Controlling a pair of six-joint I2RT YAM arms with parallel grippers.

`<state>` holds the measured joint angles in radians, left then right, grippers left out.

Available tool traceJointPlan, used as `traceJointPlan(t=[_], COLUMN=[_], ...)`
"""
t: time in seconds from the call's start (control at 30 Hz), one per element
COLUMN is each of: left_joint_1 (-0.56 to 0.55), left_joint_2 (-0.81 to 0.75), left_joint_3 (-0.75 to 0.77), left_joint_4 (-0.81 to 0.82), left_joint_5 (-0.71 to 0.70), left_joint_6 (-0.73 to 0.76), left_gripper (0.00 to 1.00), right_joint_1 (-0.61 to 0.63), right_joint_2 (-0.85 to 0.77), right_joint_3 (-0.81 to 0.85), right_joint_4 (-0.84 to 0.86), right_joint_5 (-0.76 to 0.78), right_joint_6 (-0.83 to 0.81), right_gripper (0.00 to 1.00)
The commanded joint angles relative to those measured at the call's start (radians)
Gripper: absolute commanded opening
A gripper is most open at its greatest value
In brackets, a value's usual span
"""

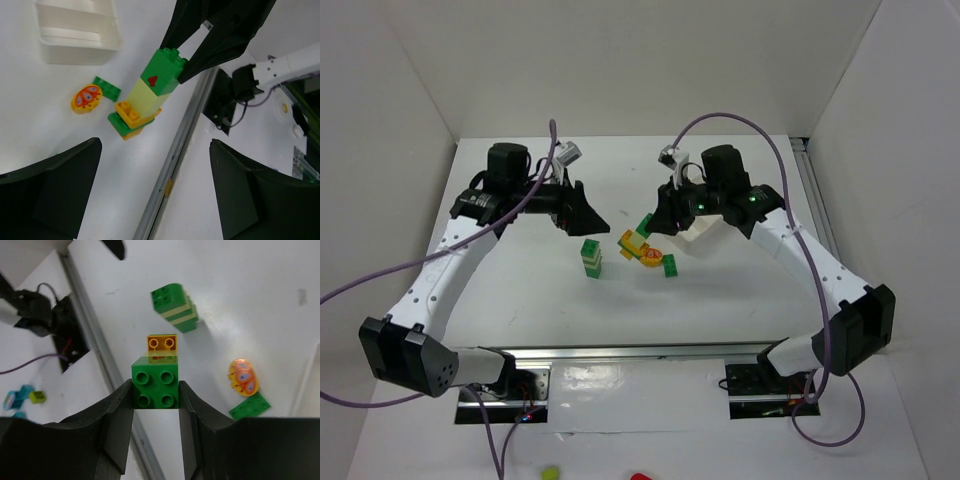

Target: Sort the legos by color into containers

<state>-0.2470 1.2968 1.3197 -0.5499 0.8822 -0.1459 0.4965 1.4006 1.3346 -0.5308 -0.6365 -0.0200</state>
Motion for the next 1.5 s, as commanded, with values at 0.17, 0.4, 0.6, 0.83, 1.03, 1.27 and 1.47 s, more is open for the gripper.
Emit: traceJointPlan(t=[0.17,0.4,0.6,0.83,1.03,1.27,1.47], left_joint_1=[-0.121,-0.206,-0.230,-0.250,-0.250,-0.250,-0.227], left_joint_2=[0.110,0.139,0.130,0.165,0.174,0.193,0.236], left_joint_3=[0.078,0.088,0.067,0.027,0.027,0.027,0.018], left_joint_4=[0.036,0.047,0.083,0.172,0.182,0.168,0.156], left_joint_5=[0.187,0.199,0.190,0.234,0.282,0.230,0.251], left_joint_6=[0.164,0.183,0.174,0.114,0.104,0.095,0.104], left_gripper=[1.00,1.00,1.00,0.88,0.68,0.01,0.00], right_joint_1=[-0.052,-0.061,-0.061,-0.061,-0.061,-0.091,-0.197], right_joint_2=[-0.084,-0.094,-0.094,-0.094,-0.104,-0.117,-0.176], right_joint_3=[0.012,0.012,-0.008,-0.026,-0.057,-0.087,-0.109], right_joint_4=[-0.113,-0.087,-0.032,0.040,0.107,0.147,0.209], right_joint_5=[-0.337,-0.391,-0.414,-0.433,-0.433,-0.410,-0.300], right_joint_6=[0.002,0.023,0.054,0.098,0.152,0.210,0.269], right_gripper=[0.18,0.18,0.18,0.18,0.18,0.19,0.19])
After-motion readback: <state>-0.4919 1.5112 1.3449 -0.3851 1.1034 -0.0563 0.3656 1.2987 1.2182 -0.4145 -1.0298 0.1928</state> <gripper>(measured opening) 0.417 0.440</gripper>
